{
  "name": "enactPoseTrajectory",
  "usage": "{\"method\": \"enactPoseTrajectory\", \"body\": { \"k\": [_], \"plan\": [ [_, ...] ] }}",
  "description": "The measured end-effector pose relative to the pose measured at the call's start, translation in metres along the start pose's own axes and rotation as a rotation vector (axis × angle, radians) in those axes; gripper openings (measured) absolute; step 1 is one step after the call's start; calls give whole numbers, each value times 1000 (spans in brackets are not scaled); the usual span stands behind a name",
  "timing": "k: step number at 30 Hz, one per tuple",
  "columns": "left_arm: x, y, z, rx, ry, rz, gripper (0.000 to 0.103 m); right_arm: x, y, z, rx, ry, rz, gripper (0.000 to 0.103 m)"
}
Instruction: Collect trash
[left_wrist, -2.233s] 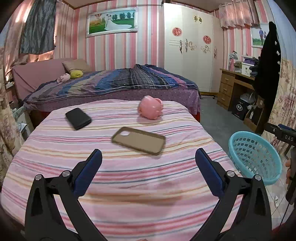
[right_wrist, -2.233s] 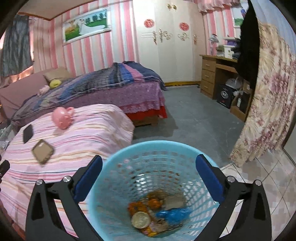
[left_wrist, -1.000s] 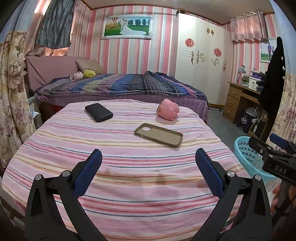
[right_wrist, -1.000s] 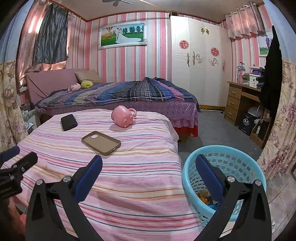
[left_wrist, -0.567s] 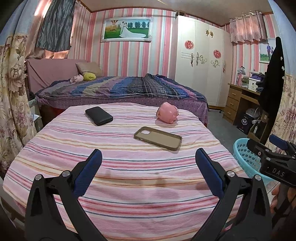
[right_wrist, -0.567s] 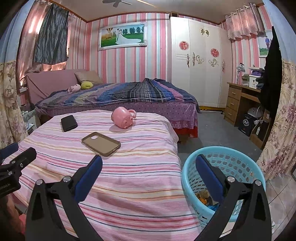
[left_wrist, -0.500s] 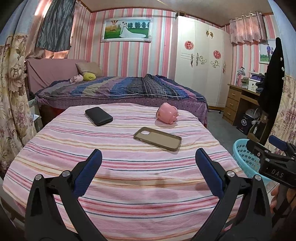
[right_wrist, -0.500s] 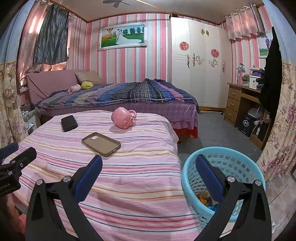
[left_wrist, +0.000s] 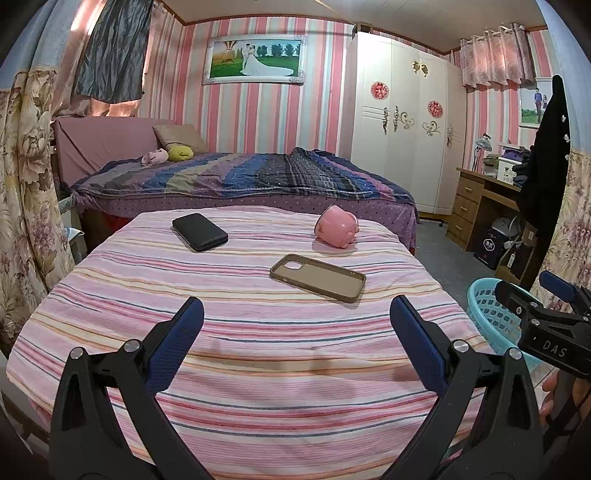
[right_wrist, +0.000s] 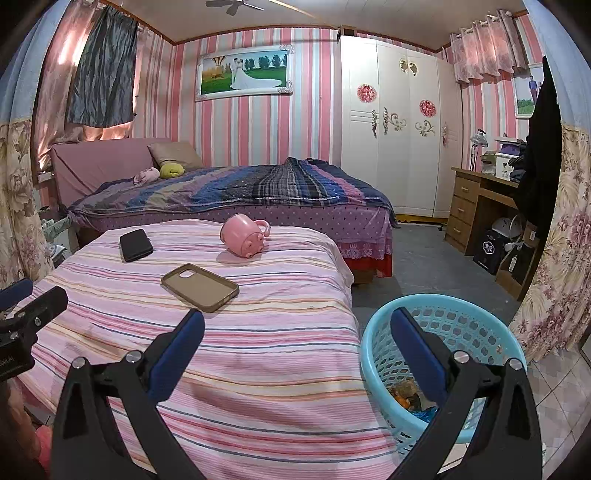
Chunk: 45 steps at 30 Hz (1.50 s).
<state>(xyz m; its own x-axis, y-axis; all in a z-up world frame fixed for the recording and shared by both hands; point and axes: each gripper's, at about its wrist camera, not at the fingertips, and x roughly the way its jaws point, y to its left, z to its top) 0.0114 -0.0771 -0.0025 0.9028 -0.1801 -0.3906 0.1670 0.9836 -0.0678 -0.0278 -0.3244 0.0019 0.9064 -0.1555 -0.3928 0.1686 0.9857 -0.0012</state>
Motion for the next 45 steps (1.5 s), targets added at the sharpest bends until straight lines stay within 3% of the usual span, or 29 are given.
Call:
{"method": "enactPoseTrajectory", "body": {
  "k": [45],
  "plan": [
    [-4,4,0,-7,-10,16,97,-1,-7,-1,-5,1,-17,98]
  ]
}}
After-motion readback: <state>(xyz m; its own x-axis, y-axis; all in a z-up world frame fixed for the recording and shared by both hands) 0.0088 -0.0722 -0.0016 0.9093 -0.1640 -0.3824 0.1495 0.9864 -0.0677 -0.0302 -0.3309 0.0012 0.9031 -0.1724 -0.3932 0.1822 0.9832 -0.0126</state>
